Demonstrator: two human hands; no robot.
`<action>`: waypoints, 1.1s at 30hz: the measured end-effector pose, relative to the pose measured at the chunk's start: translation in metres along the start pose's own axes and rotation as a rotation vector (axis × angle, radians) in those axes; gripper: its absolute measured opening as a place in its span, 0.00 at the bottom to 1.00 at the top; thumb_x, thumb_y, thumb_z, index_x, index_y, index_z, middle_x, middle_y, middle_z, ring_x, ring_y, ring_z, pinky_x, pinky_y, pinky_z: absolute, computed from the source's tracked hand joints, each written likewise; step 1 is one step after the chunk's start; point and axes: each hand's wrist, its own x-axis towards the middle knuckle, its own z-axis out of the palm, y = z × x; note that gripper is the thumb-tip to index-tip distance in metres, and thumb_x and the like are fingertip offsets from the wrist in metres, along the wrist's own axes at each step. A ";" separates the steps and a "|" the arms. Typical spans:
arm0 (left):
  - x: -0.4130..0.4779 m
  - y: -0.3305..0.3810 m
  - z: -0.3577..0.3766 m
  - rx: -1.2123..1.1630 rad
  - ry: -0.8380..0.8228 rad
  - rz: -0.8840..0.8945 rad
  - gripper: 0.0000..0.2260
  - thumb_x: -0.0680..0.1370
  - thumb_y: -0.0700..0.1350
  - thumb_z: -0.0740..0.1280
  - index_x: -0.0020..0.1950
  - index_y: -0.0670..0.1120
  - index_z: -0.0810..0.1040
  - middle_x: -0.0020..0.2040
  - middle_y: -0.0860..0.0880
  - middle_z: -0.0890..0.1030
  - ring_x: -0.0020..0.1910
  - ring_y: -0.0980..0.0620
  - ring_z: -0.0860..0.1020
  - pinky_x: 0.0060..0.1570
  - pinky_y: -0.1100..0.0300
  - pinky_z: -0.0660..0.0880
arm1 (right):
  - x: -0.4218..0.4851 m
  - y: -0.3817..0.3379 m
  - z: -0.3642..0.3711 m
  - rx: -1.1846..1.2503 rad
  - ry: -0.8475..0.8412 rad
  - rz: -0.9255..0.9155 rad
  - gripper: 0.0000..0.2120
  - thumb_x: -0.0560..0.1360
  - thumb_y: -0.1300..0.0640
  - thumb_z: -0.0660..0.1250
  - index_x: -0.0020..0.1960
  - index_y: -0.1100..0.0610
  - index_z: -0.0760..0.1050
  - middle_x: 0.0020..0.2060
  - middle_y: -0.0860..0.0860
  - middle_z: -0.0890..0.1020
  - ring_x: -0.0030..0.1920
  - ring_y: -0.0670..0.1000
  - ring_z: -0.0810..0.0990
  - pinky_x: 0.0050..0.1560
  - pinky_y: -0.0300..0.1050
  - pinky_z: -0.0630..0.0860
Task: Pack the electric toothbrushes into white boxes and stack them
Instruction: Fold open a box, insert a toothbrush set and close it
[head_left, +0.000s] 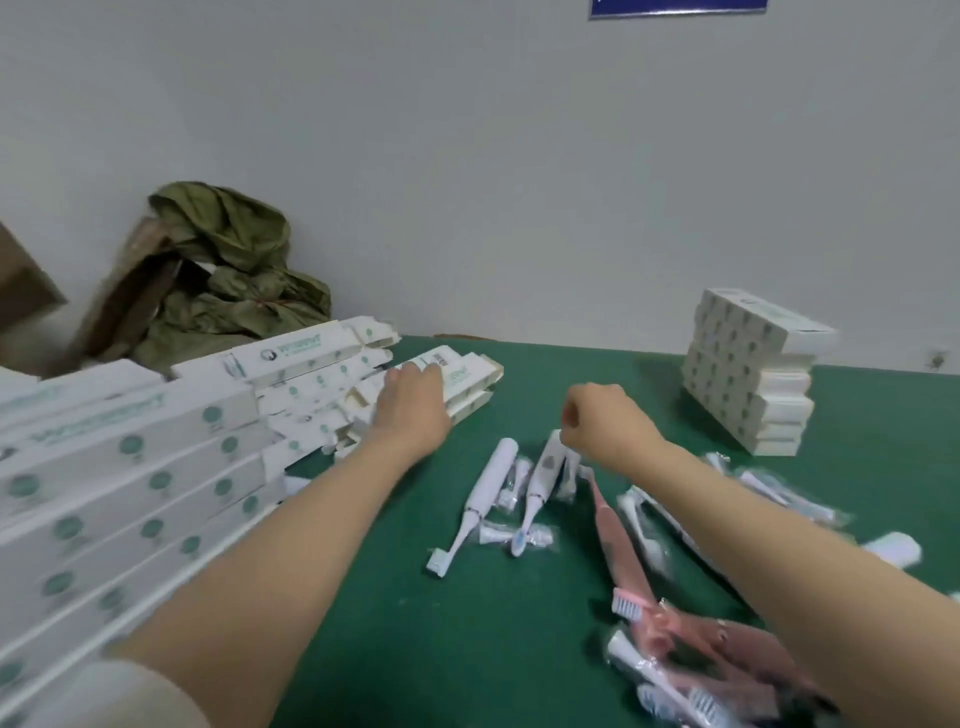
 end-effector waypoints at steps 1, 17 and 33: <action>-0.006 -0.022 -0.002 0.087 0.009 -0.067 0.20 0.76 0.45 0.67 0.66 0.43 0.69 0.62 0.41 0.72 0.61 0.42 0.68 0.55 0.53 0.69 | -0.006 -0.009 0.009 -0.005 -0.050 0.000 0.09 0.73 0.64 0.62 0.51 0.59 0.77 0.51 0.57 0.80 0.49 0.58 0.78 0.44 0.46 0.75; -0.071 -0.008 -0.075 -0.695 0.348 0.245 0.26 0.66 0.43 0.77 0.56 0.58 0.67 0.49 0.62 0.73 0.49 0.60 0.71 0.40 0.65 0.67 | -0.053 -0.050 -0.017 0.561 0.323 -0.158 0.30 0.70 0.61 0.70 0.70 0.52 0.65 0.64 0.48 0.72 0.60 0.43 0.70 0.59 0.34 0.65; -0.091 0.043 -0.122 -0.826 0.395 0.508 0.10 0.67 0.46 0.70 0.48 0.50 0.79 0.49 0.58 0.71 0.48 0.60 0.74 0.49 0.73 0.68 | -0.078 -0.085 -0.046 1.290 0.200 -0.313 0.17 0.81 0.54 0.52 0.54 0.48 0.80 0.50 0.47 0.84 0.52 0.46 0.82 0.50 0.39 0.79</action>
